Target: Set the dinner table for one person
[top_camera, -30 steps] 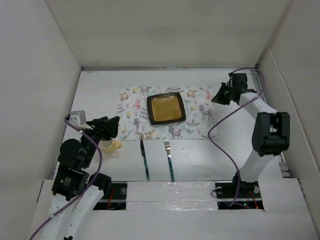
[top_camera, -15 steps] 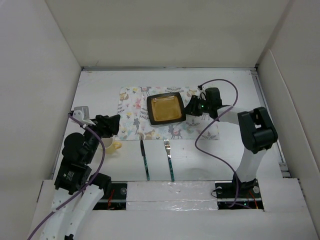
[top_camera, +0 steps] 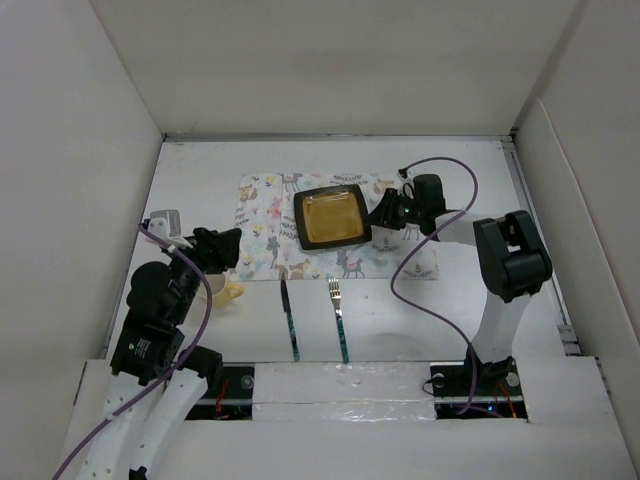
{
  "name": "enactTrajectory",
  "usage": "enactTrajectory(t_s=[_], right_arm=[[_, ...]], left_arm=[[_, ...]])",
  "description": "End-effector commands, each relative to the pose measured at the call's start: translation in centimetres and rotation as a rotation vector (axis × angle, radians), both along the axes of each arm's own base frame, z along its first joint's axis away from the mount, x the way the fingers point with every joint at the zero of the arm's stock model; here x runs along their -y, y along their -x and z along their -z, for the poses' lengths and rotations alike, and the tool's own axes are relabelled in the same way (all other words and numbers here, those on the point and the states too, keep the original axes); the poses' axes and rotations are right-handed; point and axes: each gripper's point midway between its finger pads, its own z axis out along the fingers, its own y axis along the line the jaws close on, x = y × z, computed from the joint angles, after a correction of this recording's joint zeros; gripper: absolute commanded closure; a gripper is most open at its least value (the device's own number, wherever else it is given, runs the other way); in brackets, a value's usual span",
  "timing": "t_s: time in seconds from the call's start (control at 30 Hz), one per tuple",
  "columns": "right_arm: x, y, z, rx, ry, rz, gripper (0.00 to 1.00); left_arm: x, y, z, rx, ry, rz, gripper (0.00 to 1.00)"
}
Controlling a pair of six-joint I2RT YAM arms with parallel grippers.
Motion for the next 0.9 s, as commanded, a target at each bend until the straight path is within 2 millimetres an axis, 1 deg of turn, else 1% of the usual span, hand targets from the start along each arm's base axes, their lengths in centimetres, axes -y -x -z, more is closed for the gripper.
enactTrajectory(t_s=[0.0, 0.07, 0.1, 0.13, 0.23, 0.27, 0.37, 0.47, 0.5, 0.57, 0.6, 0.7, 0.77, 0.83, 0.87], right_arm=[[0.5, -1.2, -0.2, 0.05, 0.025, 0.022, 0.64], [0.9, -1.5, -0.2, 0.061, 0.042, 0.04, 0.63], [0.8, -1.9, -0.5, 0.068, 0.045, 0.041, 0.63], [0.5, -1.8, -0.1, 0.056, 0.036, 0.021, 0.63], [-0.3, -1.7, 0.1, 0.048, 0.014, 0.002, 0.63], [-0.3, -1.7, 0.7, 0.035, 0.019, 0.003, 0.63], [-0.4, -1.7, 1.3, 0.03, 0.015, -0.007, 0.63], [-1.1, -1.3, 1.0, 0.035, -0.028, -0.037, 0.65], [-1.2, -1.3, 1.4, 0.026, -0.029, -0.044, 0.65], [-1.2, -1.2, 1.2, 0.027, -0.061, -0.059, 0.7], [-1.1, -1.2, 0.8, 0.032, -0.097, -0.066, 0.76], [-1.0, -1.3, 0.9, 0.019, -0.114, -0.075, 0.79], [-1.3, -1.3, 0.8, 0.015, -0.133, -0.081, 0.76], [-1.5, -1.0, 1.3, -0.006, -0.151, -0.084, 0.67], [-1.5, -1.0, 1.6, -0.014, -0.155, -0.088, 0.67]], left_arm=[[0.0, -0.6, -1.1, 0.046, -0.002, -0.005, 0.46], [-0.1, -0.6, -1.0, 0.041, -0.005, -0.01, 0.46], [0.0, -0.6, -0.9, 0.041, -0.007, -0.007, 0.46], [0.1, -0.6, -0.9, 0.039, -0.005, -0.002, 0.46], [-0.1, -0.7, -1.1, 0.046, -0.005, -0.01, 0.45], [0.0, -0.7, -0.9, 0.038, -0.006, -0.008, 0.45], [0.0, -0.6, -1.0, 0.044, -0.004, -0.002, 0.45], [0.0, -0.7, -0.9, 0.037, -0.006, -0.007, 0.45], [0.1, -0.8, -0.7, 0.031, -0.01, -0.002, 0.45], [0.2, -0.8, -0.9, 0.037, -0.009, 0.001, 0.45], [0.1, -0.9, -0.8, 0.033, -0.011, -0.003, 0.45], [0.2, -0.8, -0.7, 0.03, -0.011, 0.004, 0.45], [0.2, -0.8, -0.8, 0.037, -0.009, 0.006, 0.45], [0.1, -0.8, -0.9, 0.037, -0.009, 0.0, 0.45], [0.1, -0.8, -0.7, 0.033, -0.011, 0.001, 0.45]])
